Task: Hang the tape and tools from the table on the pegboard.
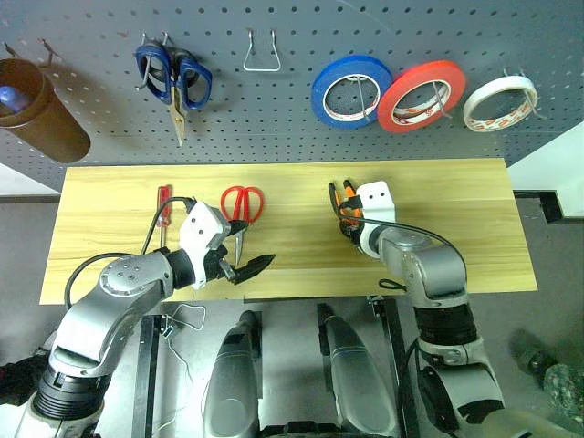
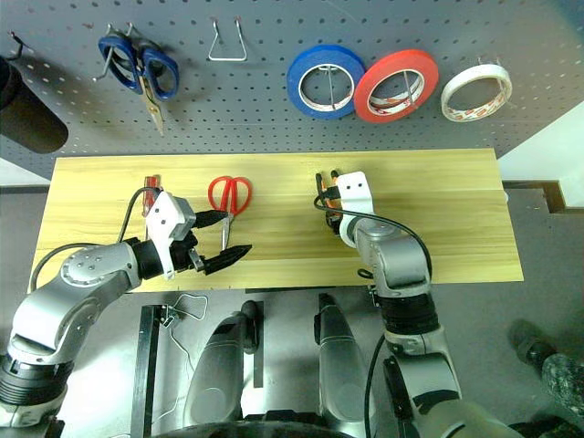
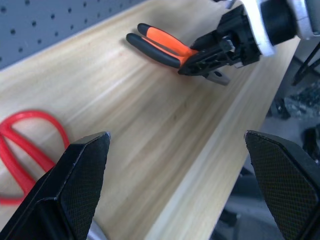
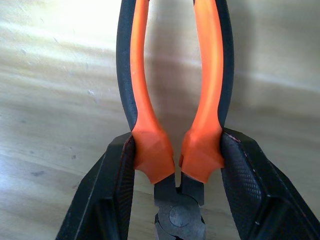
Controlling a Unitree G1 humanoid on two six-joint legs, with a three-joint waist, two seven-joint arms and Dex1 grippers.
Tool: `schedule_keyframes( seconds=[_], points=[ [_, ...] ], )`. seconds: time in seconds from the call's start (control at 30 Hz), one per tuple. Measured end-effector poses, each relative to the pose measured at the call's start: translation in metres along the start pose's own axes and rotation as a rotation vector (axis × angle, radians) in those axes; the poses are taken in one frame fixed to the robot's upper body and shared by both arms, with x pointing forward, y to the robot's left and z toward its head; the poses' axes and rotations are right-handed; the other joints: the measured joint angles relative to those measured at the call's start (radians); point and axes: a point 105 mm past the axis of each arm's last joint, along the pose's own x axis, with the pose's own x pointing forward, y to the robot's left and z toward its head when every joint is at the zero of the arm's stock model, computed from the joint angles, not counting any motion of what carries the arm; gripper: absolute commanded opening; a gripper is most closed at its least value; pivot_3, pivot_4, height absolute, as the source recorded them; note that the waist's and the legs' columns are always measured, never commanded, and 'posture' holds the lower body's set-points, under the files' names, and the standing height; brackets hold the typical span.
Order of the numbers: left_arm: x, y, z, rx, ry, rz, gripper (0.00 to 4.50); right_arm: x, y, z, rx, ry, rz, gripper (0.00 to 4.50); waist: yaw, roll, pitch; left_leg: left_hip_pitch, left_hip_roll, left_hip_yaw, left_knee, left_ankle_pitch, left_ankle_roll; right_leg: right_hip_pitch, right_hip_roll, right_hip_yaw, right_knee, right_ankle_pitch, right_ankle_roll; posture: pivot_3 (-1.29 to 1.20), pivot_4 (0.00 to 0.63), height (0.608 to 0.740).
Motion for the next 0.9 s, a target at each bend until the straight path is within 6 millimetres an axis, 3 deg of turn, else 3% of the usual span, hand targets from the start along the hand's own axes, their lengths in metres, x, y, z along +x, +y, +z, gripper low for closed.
schedule_keyframes(
  seconds=[0.2,0.43,0.9],
  points=[
    [0.003,0.005,0.01,0.006,-0.078,0.008,4.5,-0.022,-0.01,0.006,-0.022,-0.064,0.037,2.1,0.004,0.0,0.0,-0.008,0.0,0.0,0.002,0.002,-0.004,-0.008,0.0,0.0,0.001,0.0,0.0,0.07,0.42,0.721],
    [0.004,0.01,0.027,0.025,-0.192,0.007,4.5,-0.054,0.001,0.016,-0.046,-0.178,0.223,2.1,0.006,-0.001,-0.001,-0.008,-0.001,0.0,0.003,0.002,-0.003,-0.007,-0.001,0.0,0.001,0.001,0.0,0.07,0.396,0.721],
    [-0.001,0.024,0.043,0.05,-0.345,0.05,4.5,-0.13,0.024,0.076,-0.026,-0.586,0.608,2.1,0.008,-0.006,-0.006,-0.008,-0.001,0.0,0.006,0.002,-0.004,-0.006,-0.001,-0.001,0.004,0.002,0.0,0.08,0.347,0.721]
  ],
)
